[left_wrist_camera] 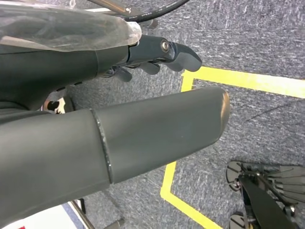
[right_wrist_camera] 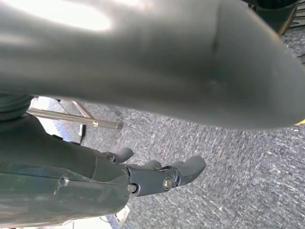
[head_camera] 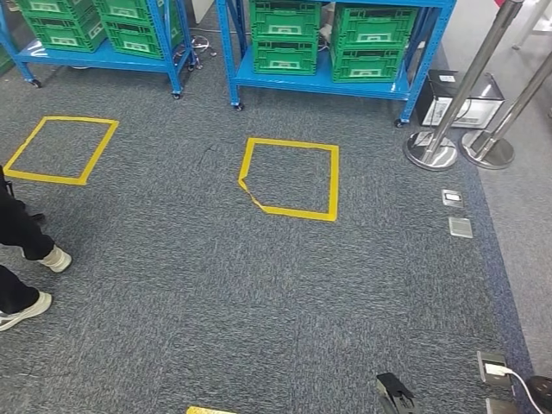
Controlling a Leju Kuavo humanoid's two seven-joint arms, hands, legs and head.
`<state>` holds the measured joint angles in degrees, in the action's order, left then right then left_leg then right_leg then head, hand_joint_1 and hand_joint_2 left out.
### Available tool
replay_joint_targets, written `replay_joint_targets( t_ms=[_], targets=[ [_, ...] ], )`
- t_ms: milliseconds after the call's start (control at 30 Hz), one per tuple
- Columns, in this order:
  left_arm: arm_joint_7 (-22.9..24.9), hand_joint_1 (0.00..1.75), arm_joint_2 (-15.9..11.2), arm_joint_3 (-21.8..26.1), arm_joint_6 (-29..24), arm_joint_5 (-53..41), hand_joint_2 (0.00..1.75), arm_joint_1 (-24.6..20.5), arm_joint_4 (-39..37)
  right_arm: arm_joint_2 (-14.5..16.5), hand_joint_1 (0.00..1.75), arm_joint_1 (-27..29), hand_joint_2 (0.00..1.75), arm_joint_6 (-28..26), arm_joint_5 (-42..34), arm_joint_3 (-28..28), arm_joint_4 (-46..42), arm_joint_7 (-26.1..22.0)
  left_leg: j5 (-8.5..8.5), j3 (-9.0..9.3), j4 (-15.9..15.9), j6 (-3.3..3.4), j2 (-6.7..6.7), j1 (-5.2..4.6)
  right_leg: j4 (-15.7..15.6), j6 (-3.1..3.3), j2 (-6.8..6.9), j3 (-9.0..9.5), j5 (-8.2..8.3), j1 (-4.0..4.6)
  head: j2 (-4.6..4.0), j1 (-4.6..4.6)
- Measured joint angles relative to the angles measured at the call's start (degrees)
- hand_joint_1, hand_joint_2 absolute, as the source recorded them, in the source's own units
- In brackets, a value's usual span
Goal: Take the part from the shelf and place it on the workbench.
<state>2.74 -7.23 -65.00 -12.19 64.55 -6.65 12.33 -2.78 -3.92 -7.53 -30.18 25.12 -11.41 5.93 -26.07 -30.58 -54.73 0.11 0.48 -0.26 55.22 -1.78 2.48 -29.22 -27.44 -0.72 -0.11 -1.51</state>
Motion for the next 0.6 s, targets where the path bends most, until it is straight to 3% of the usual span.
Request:
replay_joint_targets(
  t_ms=[600],
  targets=[
    [-0.2,0.00,-0.1,0.0,-0.1,-0.3,0.00,0.0,0.0,0.0,0.00,0.0,0.00,0.9,-1.7,0.0,0.0,-0.3,-0.13,-0.10,-0.3,0.49,0.01,-0.14,-0.1,-0.37,0.07,0.02,0.12,-0.15,0.00,0.40]
  ],
)
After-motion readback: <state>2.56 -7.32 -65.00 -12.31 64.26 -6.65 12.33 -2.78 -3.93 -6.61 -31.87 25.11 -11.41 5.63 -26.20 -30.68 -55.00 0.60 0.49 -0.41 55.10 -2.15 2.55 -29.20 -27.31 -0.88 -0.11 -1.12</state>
